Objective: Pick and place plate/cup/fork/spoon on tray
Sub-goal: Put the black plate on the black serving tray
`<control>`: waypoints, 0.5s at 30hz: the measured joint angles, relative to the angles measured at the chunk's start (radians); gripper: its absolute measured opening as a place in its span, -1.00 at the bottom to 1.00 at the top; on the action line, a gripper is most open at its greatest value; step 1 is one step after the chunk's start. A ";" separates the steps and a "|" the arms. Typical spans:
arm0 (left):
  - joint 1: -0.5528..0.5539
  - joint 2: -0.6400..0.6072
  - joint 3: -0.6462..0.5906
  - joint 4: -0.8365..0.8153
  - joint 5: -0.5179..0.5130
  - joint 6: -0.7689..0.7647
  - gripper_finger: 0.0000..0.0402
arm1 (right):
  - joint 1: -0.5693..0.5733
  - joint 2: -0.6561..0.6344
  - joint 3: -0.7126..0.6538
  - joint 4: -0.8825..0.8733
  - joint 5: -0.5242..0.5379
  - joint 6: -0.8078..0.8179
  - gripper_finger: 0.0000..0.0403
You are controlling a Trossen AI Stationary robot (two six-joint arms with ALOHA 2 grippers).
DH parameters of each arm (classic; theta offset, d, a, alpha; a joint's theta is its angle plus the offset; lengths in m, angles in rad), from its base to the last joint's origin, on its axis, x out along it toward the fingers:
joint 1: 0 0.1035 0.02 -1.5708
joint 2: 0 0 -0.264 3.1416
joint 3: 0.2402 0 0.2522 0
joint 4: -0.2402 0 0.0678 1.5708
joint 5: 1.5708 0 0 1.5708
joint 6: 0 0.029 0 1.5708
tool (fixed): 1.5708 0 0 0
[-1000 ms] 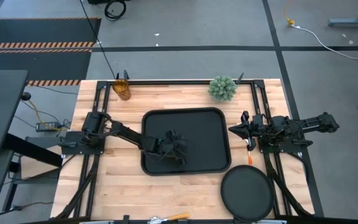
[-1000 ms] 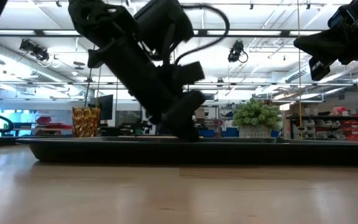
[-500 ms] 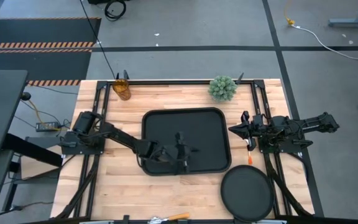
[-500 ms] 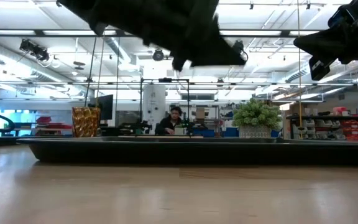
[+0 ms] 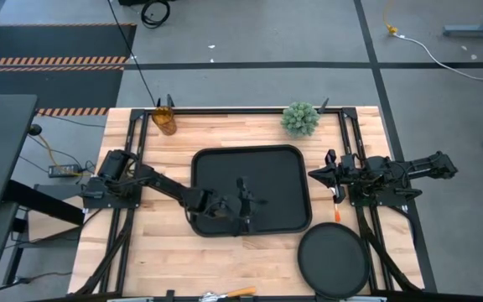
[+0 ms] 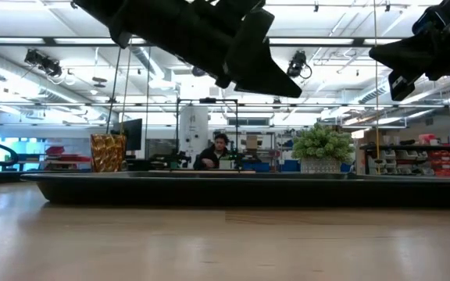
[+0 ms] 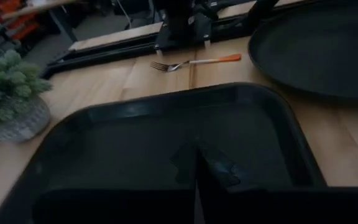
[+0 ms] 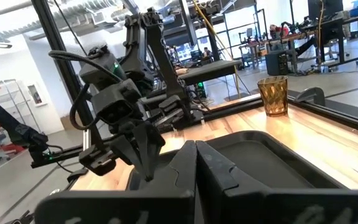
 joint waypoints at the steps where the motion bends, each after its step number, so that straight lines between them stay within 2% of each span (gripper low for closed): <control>1: 0.002 0.000 0.000 0.008 -0.013 0.006 -0.96 | 0.000 0.000 0.000 0.000 0.000 0.000 -0.96; 4: 0.009 0.000 0.000 0.044 -0.039 0.011 -0.95 | 0.000 0.000 0.000 0.000 0.000 0.000 -0.96; 8: 0.034 -0.001 0.001 0.173 -0.072 0.092 -0.95 | 0.000 0.000 0.000 0.000 0.000 0.000 -0.96; 11: 0.047 -0.001 0.000 0.235 -0.073 0.038 -0.96 | 0.000 0.000 0.000 0.000 0.000 0.000 -0.96; 15: 0.062 -0.001 0.001 0.231 -0.073 0.003 -0.95 | 0.000 0.000 0.000 0.000 0.000 0.000 -0.96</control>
